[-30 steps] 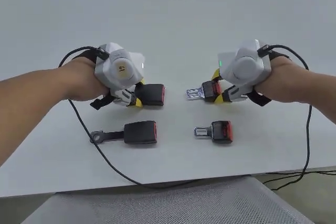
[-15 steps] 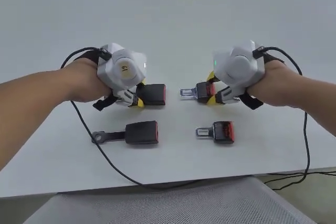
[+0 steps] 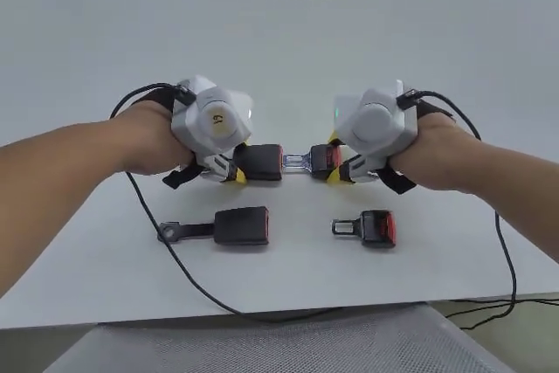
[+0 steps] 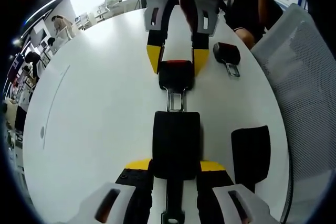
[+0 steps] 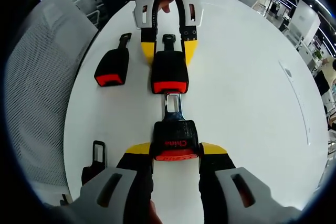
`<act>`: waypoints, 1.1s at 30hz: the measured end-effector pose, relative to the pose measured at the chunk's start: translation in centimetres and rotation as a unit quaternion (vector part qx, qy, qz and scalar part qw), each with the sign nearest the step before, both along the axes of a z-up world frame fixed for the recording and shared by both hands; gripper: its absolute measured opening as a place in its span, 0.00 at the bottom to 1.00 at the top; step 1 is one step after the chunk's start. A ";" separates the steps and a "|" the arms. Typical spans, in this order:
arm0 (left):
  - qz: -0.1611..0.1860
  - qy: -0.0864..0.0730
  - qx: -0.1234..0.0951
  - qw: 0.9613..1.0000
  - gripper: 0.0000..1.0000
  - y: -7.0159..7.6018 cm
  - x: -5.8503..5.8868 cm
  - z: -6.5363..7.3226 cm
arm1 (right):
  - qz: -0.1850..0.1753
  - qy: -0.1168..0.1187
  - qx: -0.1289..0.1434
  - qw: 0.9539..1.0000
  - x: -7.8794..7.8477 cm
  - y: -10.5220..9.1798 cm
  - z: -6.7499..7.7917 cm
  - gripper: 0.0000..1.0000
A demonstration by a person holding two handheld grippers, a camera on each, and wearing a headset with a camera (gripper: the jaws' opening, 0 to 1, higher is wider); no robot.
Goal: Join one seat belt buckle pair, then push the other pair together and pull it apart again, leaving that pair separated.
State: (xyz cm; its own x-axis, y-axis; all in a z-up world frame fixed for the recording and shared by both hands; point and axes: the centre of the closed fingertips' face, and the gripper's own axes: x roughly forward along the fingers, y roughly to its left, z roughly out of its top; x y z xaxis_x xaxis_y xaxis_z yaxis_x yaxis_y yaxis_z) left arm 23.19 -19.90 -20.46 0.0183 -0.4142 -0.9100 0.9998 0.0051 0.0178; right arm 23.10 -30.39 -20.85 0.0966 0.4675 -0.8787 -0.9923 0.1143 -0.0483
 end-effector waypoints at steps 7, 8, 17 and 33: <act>0.001 0.001 0.000 1.000 0.32 0.1 0.0 -0.1 | 0.007 -0.003 0.004 1.000 -0.3 0.9 0.0 0.31; 0.000 0.001 0.000 1.000 0.32 0.1 0.1 -0.2 | 0.006 -0.003 0.005 1.000 -0.4 1.0 0.1 0.31; -0.004 0.000 -0.005 1.000 0.32 0.1 -0.1 -0.1 | 0.008 -0.003 0.012 1.000 -0.3 1.6 0.1 0.31; -0.013 -0.002 -0.009 1.000 0.30 -0.1 0.2 -0.3 | 0.006 -0.009 0.022 1.000 0.3 2.9 0.1 0.29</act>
